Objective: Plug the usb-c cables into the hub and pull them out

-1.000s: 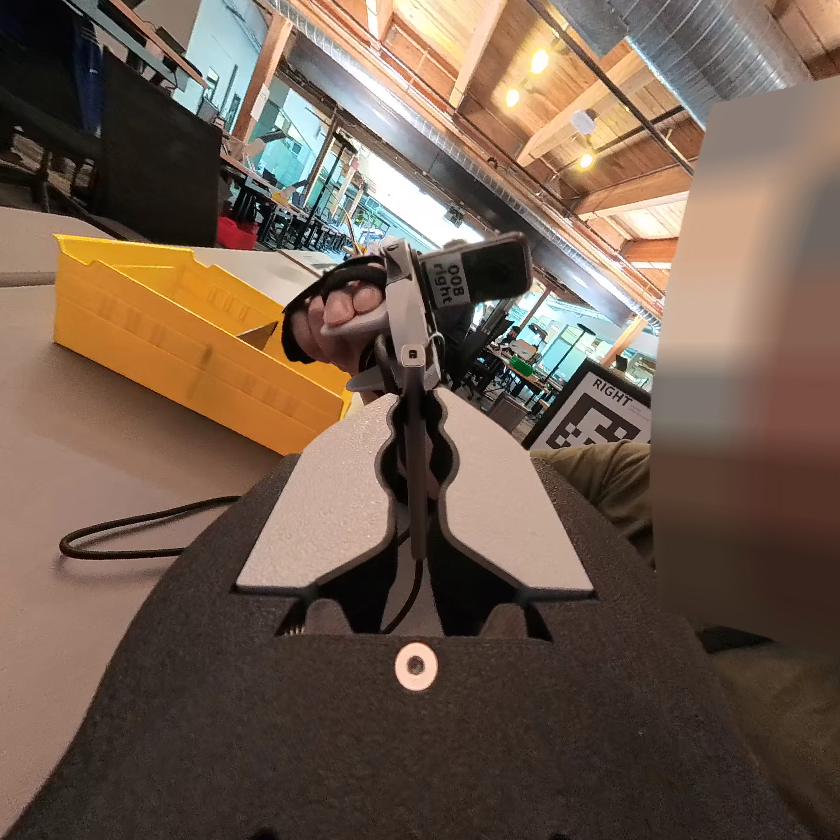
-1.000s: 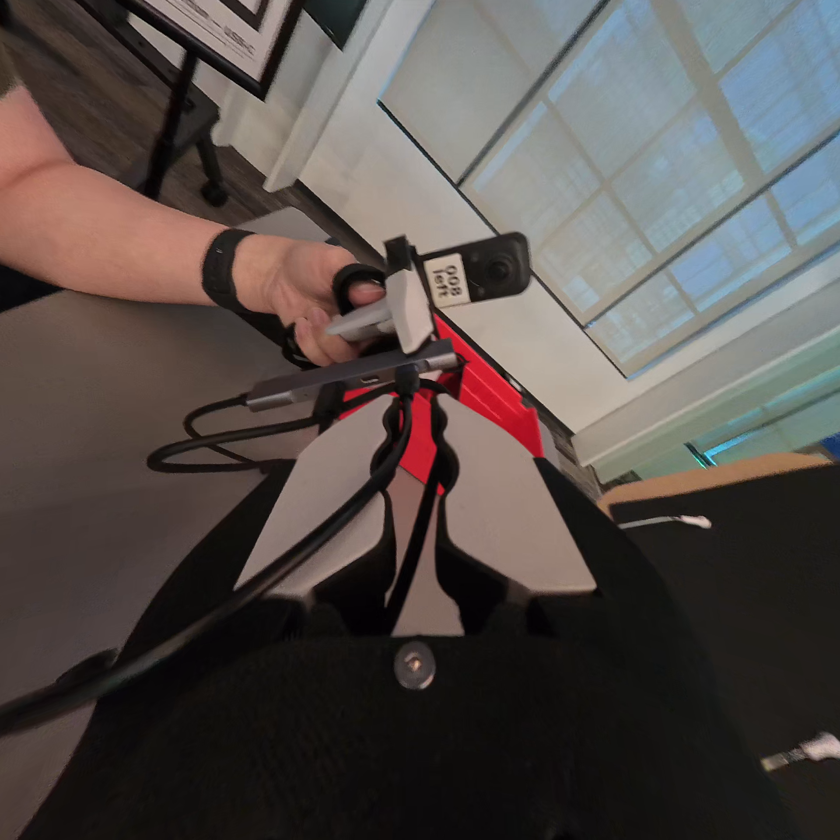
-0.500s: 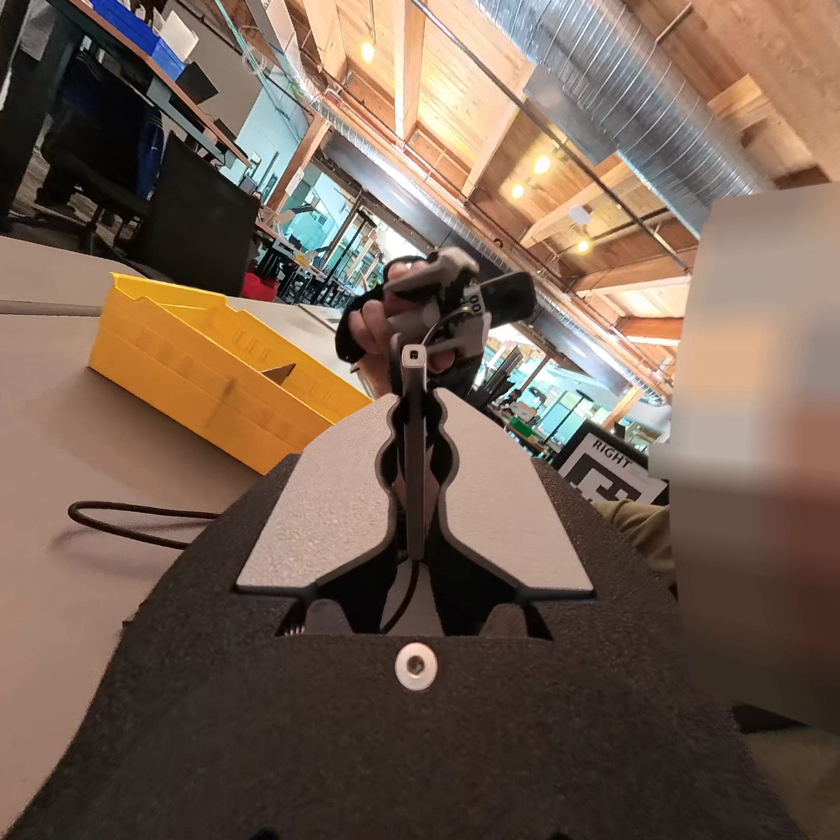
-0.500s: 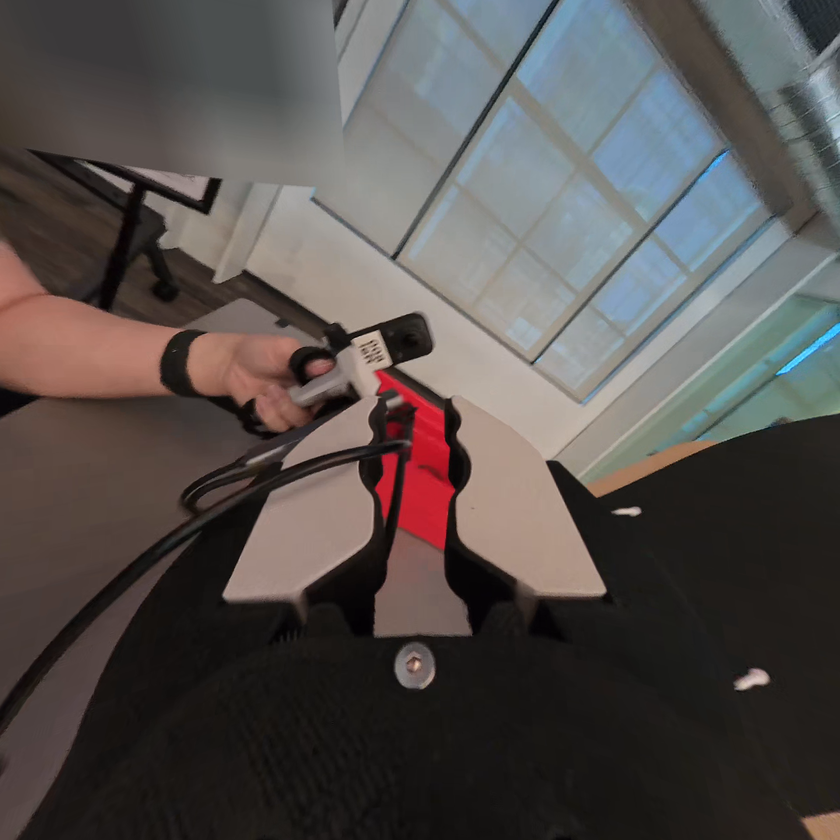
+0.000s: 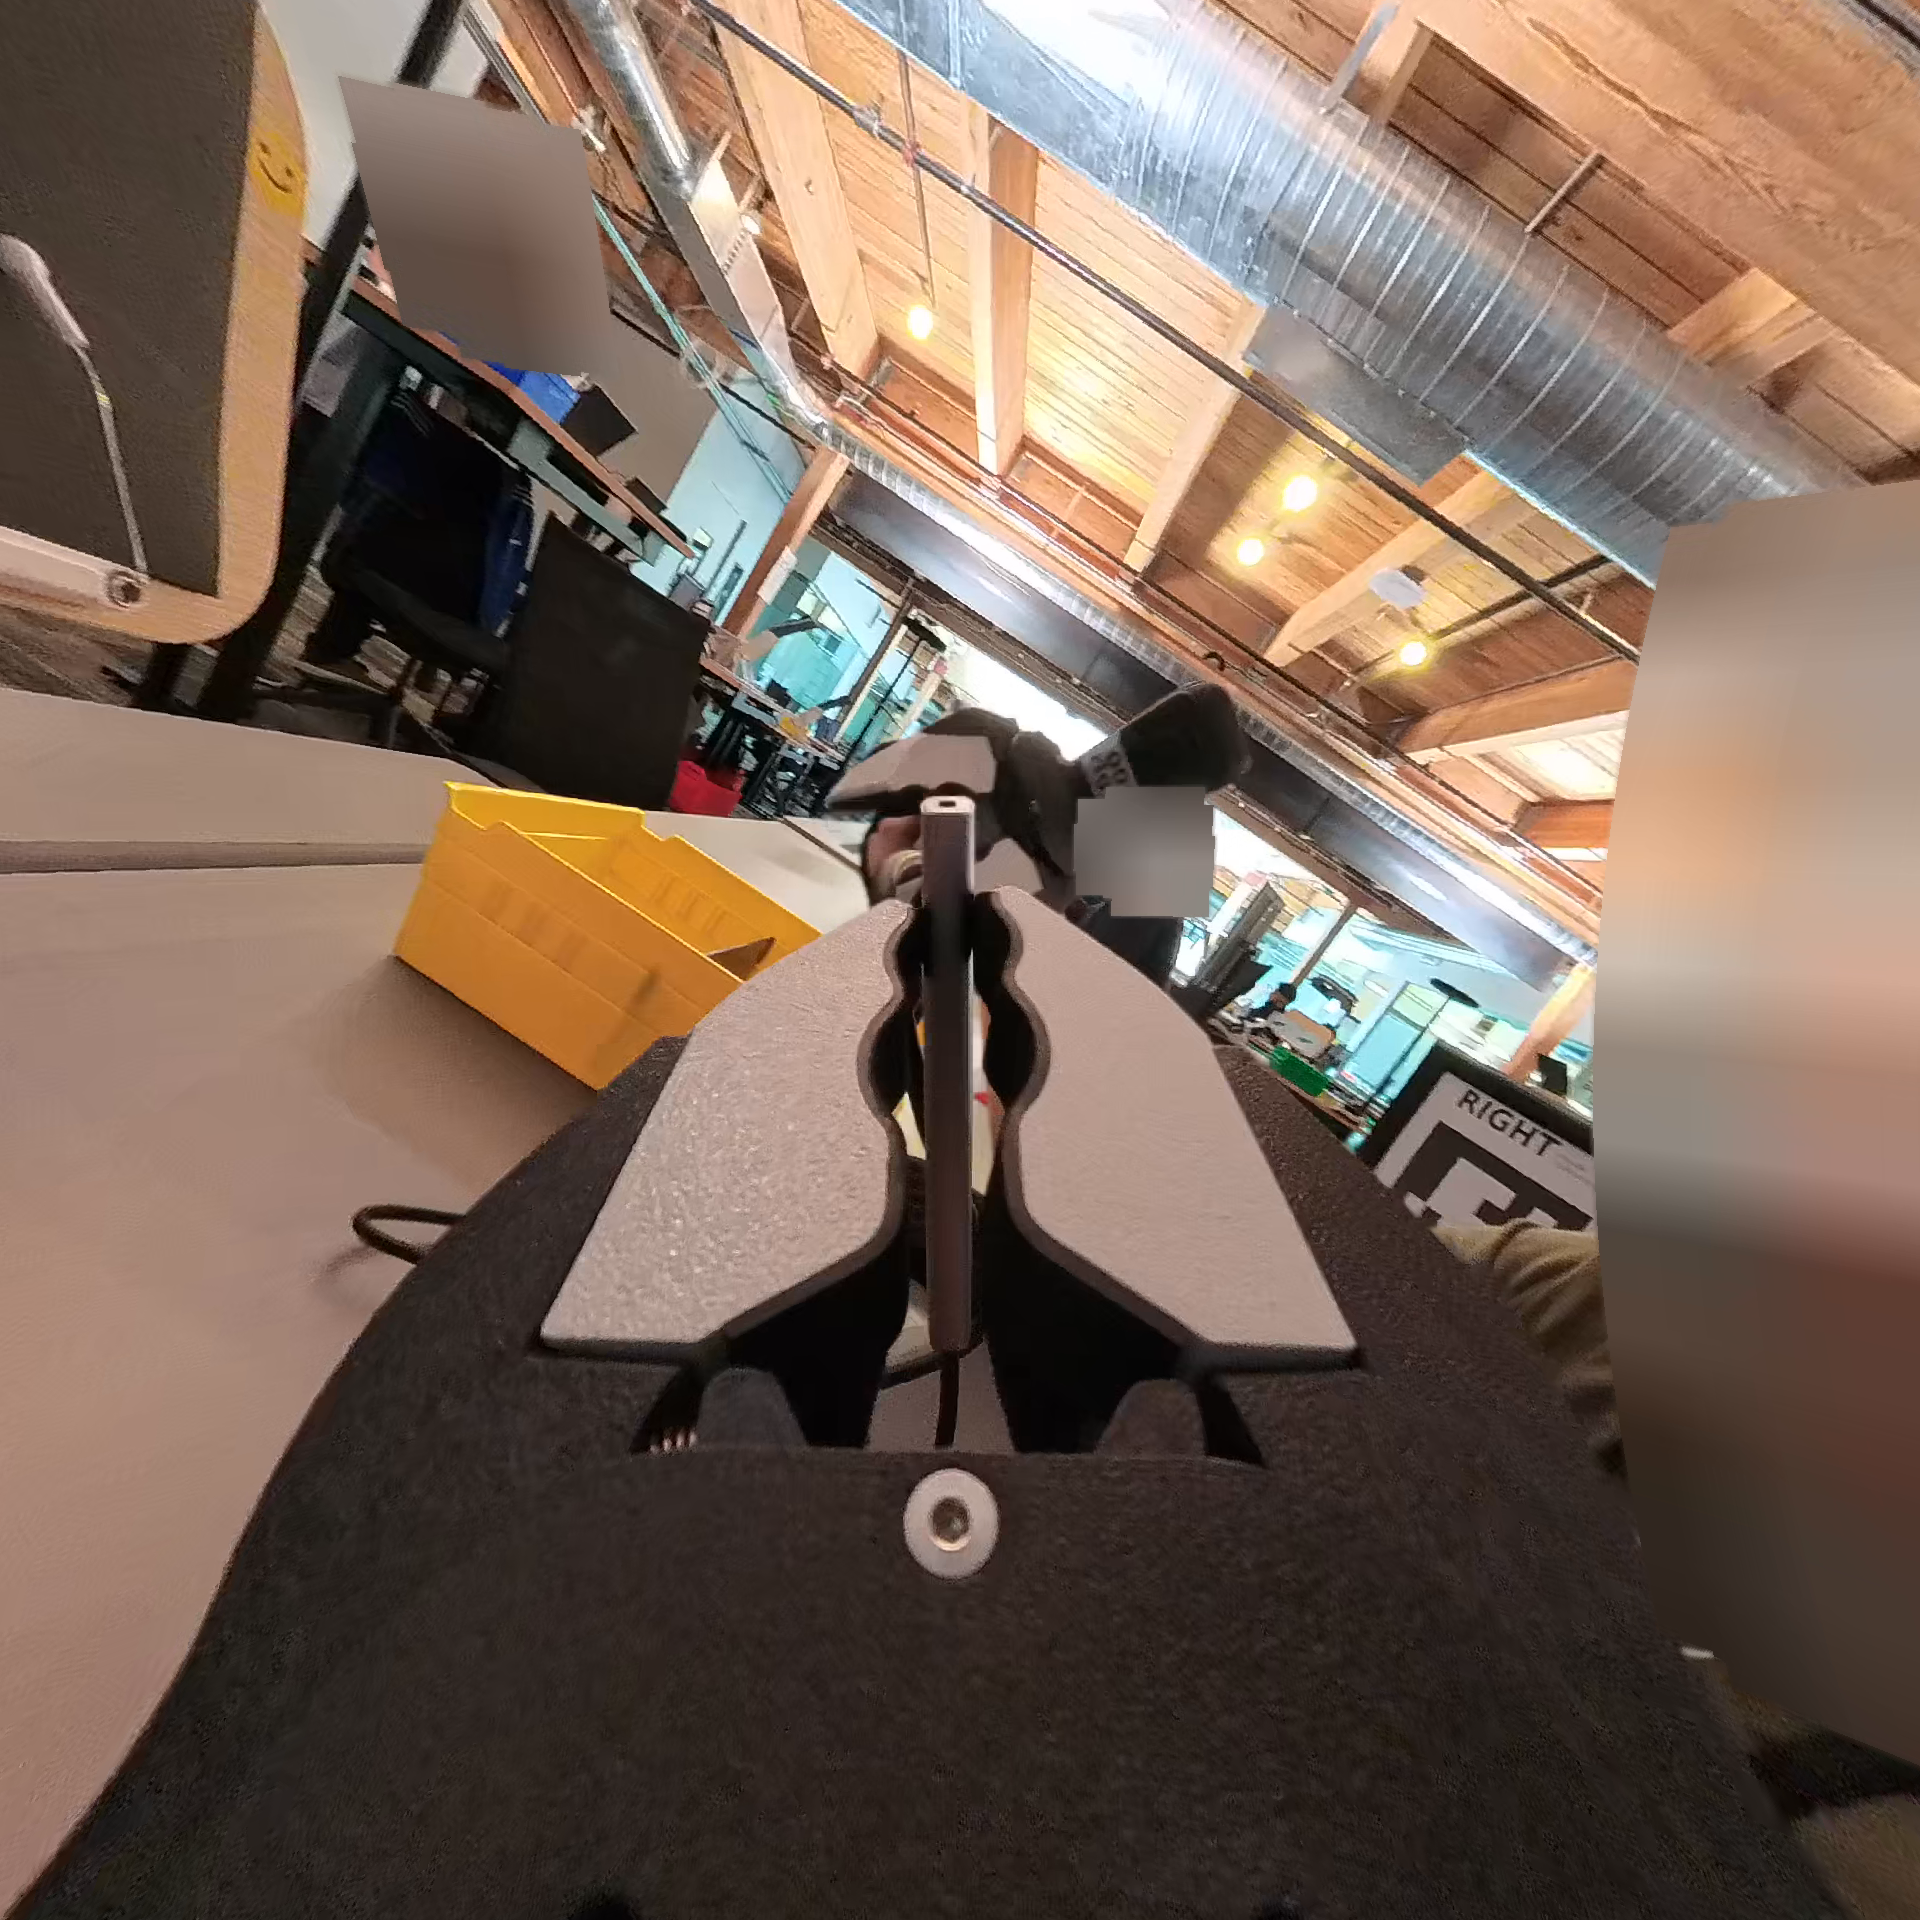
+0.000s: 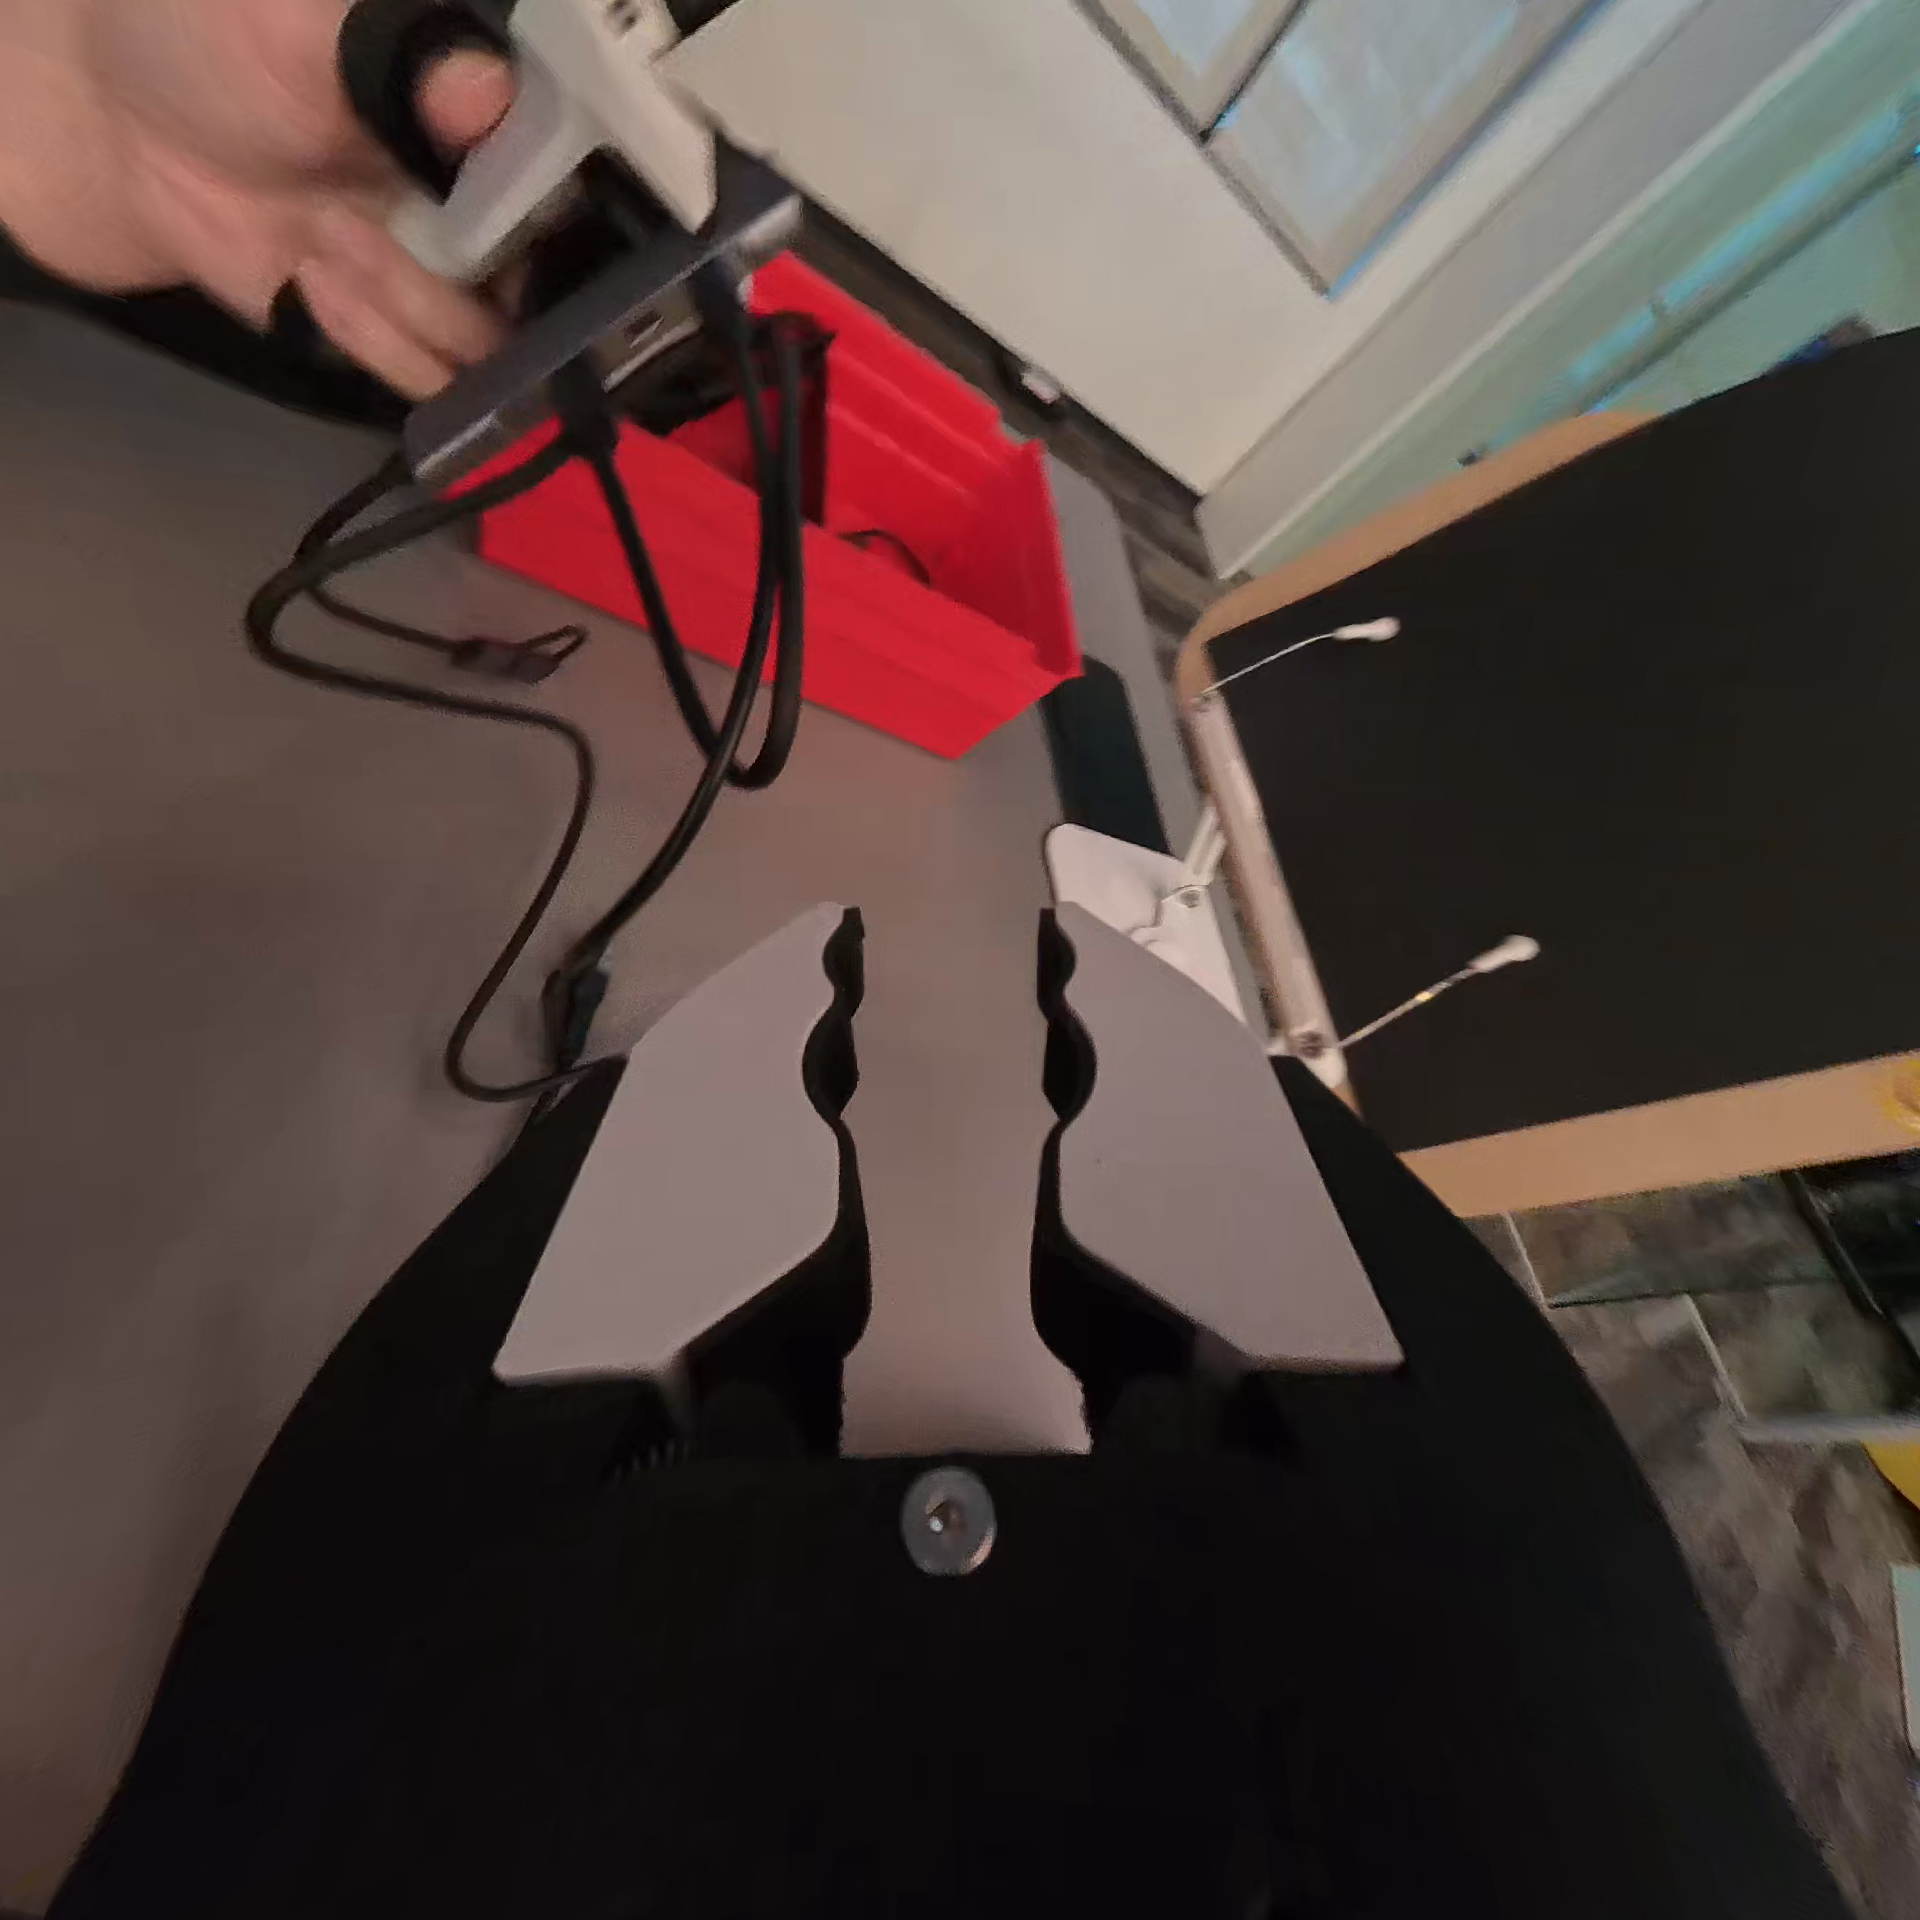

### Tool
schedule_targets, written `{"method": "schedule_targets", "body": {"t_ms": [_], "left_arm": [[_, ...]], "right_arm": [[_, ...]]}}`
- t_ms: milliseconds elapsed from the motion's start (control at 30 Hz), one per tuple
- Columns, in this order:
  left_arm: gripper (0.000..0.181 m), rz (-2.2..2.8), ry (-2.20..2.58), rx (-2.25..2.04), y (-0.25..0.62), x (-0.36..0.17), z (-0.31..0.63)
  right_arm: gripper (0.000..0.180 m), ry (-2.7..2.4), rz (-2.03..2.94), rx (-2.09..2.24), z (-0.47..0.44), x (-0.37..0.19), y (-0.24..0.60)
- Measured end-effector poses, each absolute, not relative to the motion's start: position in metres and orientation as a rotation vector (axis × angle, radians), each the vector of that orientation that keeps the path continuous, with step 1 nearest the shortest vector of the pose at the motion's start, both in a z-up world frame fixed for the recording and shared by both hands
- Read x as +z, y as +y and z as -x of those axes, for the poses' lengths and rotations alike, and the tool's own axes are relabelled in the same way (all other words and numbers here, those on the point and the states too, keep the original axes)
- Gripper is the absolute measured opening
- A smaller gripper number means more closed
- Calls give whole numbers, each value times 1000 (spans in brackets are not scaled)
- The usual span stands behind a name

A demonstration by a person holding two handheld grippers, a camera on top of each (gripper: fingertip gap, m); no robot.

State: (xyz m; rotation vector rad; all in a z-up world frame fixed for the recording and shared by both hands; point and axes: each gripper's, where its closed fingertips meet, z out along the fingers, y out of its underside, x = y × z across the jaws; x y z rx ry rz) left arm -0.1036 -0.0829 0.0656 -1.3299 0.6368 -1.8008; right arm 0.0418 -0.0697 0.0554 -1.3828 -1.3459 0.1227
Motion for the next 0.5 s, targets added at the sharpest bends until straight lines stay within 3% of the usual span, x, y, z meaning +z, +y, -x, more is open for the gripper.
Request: {"method": "schedule_targets", "body": {"t_ms": [200,500], "left_arm": [[9,1332,569,-1767,-75,66,107],[8,1360,549,-1825,-77,60,99]], "right_arm": [[24,-1294,1221,326,-2,98,-107],[20,-1577,1052,-52,73,30,-98]]}}
